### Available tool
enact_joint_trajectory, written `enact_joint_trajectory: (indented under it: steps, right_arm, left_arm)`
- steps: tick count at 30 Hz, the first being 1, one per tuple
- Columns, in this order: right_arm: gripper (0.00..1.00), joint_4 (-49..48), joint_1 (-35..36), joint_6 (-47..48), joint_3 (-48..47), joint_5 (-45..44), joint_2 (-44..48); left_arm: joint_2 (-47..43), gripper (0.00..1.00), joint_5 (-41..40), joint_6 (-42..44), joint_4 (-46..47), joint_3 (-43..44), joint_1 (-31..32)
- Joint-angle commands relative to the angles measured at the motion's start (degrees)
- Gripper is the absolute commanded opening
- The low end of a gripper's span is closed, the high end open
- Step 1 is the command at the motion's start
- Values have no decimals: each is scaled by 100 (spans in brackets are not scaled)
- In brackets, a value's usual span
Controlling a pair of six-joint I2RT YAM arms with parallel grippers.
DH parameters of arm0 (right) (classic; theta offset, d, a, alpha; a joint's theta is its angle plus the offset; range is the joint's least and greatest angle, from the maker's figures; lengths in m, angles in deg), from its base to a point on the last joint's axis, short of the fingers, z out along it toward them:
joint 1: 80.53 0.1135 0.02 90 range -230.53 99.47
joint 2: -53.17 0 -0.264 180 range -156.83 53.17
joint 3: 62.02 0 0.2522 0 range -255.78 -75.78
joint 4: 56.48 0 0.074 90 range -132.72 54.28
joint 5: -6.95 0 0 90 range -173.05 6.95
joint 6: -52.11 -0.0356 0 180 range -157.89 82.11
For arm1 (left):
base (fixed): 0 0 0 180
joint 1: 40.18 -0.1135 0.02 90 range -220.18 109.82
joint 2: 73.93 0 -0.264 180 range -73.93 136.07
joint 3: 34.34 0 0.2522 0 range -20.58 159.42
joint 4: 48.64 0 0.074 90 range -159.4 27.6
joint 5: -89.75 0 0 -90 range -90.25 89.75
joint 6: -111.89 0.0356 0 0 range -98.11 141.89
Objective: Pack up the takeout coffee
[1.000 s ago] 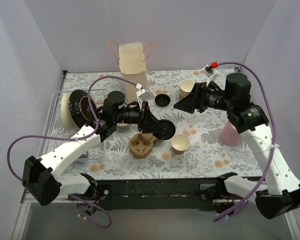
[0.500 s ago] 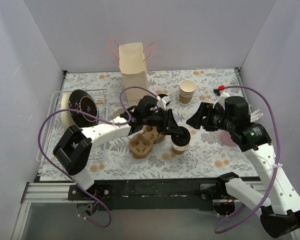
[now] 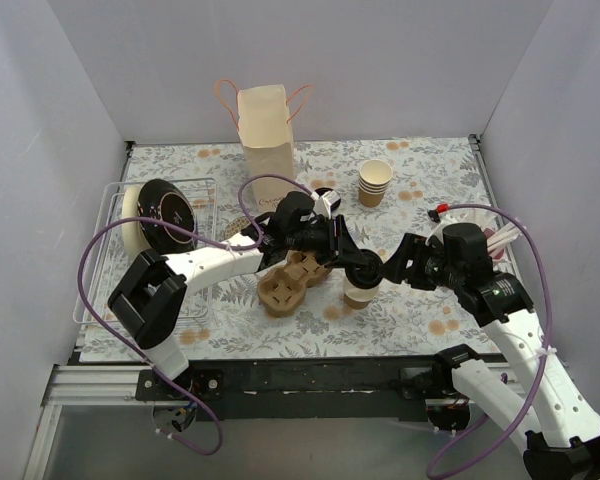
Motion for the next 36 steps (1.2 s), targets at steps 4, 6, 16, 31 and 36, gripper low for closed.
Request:
enact_joint_trajectory:
  steps: [4, 6, 16, 31, 36]
  right_arm:
    - [63, -427, 1, -150, 266, -33, -34]
    - [61, -498, 1, -185, 362, -15, -25]
    - [58, -499, 1, -63, 451, -112, -122]
    - [54, -614, 1, 386, 372, -461, -297]
    - [54, -226, 1, 465, 169, -762, -474]
  left_arm:
    - [98, 35, -169, 89, -109, -86, 92]
    - [124, 36, -178, 124, -109, -103, 100]
    - [186, 37, -283, 352, -293, -104, 100]
    - [133, 41, -459, 677, -751, 177, 100]
    - [185, 43, -477, 765, -882, 301, 109]
